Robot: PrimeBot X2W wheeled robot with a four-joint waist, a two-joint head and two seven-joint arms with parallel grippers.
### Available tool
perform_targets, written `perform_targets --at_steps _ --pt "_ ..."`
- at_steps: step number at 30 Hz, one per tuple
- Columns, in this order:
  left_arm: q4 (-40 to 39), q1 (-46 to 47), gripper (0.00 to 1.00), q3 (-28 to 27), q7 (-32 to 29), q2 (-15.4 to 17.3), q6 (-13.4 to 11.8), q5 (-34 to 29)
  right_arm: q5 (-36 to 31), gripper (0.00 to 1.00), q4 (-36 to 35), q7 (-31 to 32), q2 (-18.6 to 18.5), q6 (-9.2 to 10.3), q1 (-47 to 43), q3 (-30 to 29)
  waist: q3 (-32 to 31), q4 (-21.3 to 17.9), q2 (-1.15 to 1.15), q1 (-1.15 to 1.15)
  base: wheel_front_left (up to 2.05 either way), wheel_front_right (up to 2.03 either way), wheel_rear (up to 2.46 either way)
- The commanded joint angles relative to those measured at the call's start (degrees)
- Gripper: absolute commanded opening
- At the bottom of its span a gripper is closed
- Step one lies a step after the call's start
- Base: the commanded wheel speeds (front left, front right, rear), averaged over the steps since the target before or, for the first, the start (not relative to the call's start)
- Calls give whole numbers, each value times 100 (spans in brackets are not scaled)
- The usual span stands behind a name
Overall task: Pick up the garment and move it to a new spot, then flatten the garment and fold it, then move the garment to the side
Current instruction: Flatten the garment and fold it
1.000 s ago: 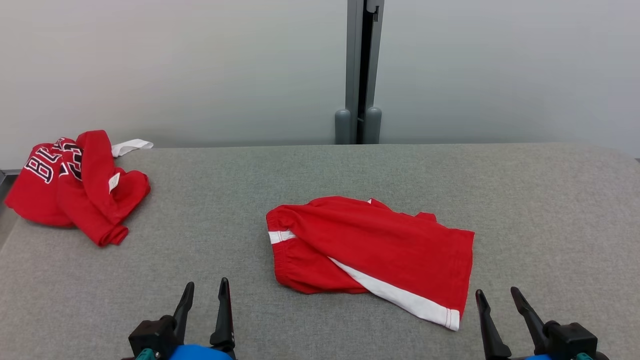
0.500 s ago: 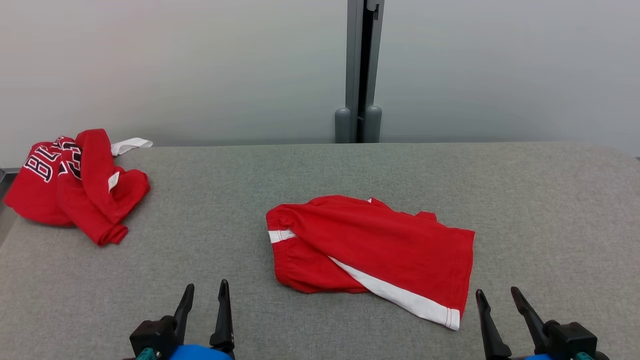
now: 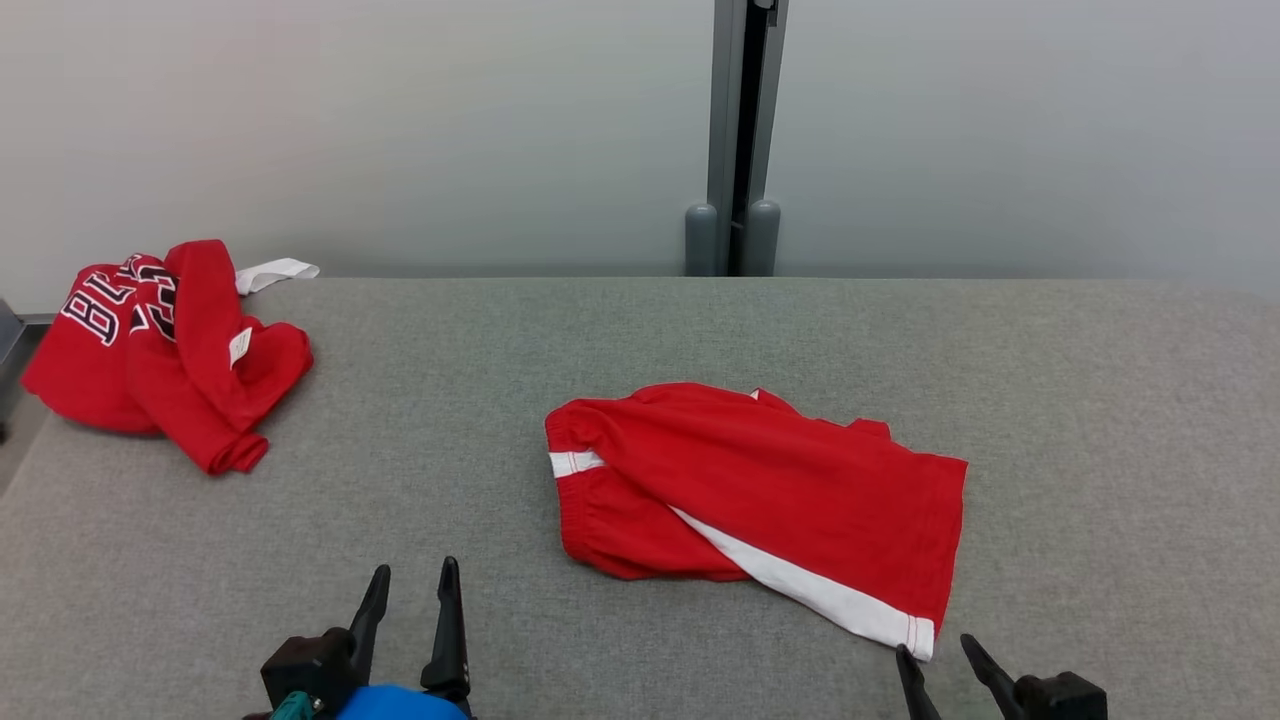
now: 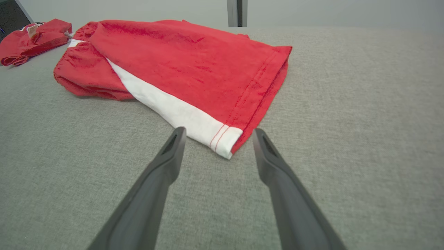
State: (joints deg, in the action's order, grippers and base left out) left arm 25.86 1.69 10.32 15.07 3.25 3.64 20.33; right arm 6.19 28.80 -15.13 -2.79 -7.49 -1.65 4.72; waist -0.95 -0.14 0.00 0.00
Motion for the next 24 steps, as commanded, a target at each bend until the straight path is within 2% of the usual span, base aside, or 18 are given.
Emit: perform_targets --at_steps 1,12,23,24 --pt "13 104 100 2 15 -7 24 -20 -13 100 102 -3 -20 0 175 22 29 29 0 0 0 0 0" --pt "61 185 100 -41 15 -21 24 -79 144 100 1300 7 -19 0 826 243 222 205 0 0 0 0 0" --pt "9 243 100 -128 15 -26 39 -124 187 100 993 -7 -19 0 1061 281 343 127 0 0 0 0 0" --pt "15 244 100 -121 15 -27 48 -122 185 82 1002 -7 -19 0 1079 281 358 115 0 0 0 0 0"
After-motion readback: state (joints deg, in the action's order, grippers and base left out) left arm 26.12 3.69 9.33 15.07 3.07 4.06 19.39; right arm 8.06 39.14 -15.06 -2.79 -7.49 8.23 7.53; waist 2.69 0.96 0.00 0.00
